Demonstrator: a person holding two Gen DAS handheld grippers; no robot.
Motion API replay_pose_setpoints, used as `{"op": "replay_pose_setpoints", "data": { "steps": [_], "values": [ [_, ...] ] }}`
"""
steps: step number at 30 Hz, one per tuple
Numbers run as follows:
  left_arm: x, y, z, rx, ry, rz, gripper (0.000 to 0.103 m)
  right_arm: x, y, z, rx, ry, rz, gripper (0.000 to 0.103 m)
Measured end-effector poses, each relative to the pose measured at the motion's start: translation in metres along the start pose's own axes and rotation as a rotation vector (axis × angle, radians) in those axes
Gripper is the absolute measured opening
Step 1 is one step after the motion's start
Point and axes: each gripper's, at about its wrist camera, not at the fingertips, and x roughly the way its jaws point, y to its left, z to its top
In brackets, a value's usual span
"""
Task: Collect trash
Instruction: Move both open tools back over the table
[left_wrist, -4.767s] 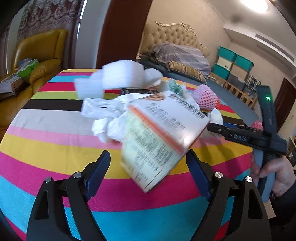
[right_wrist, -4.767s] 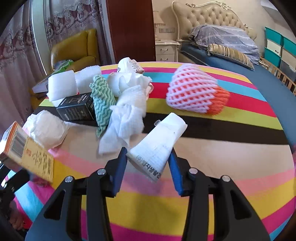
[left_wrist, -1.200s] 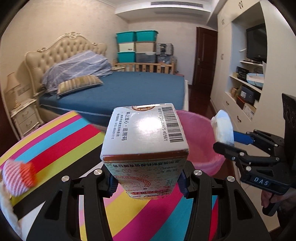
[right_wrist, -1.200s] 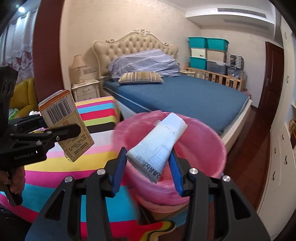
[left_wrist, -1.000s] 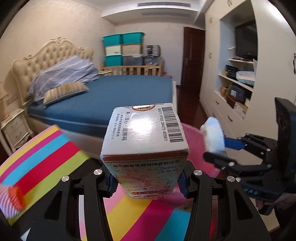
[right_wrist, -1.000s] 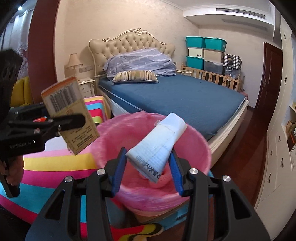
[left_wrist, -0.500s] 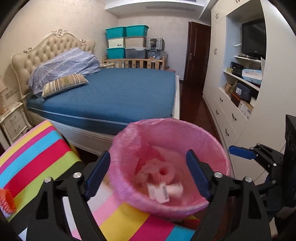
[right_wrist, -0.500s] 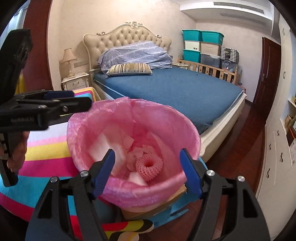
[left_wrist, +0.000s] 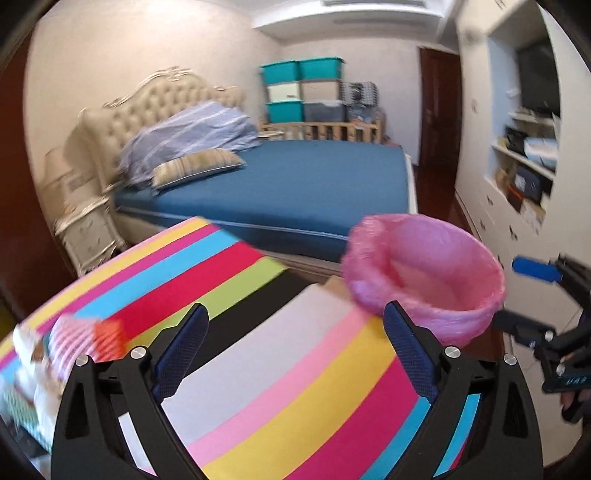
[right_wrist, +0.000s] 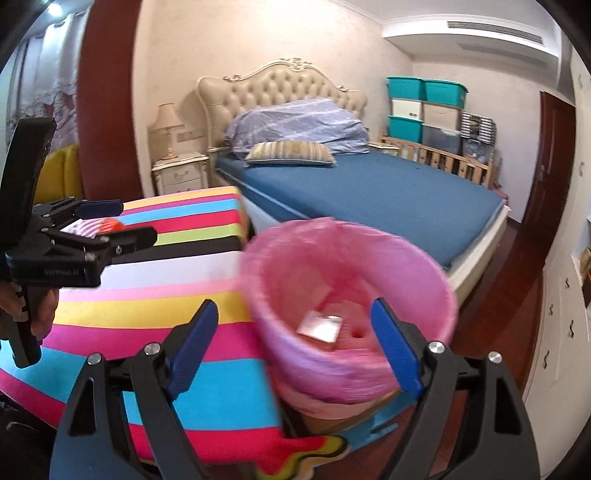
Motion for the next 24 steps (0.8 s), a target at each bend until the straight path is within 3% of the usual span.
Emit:
{"op": "replay_pose_setpoints", "data": {
  "steps": [4,12,16,24],
  "values": [
    [-0.030,0.044,-0.025,-0.088,-0.016,0.081,0.089,0.005,0.039,0.003,0.011,0.010,0.071,0.082],
    [-0.117,0.129,-0.085,-0.234,-0.077,0.322,0.089,0.021,0.108,0.004,0.020,0.053,0.171,0.082],
    [-0.160,0.155,-0.097,-0.259,-0.096,0.420,0.089,0.029,0.158,0.006,-0.060,0.065,0.229,0.082],
    [-0.220,0.189,-0.136,-0.289,-0.056,0.520,0.089,0.040,0.238,0.005,-0.143,0.106,0.323,0.082]
  ]
}}
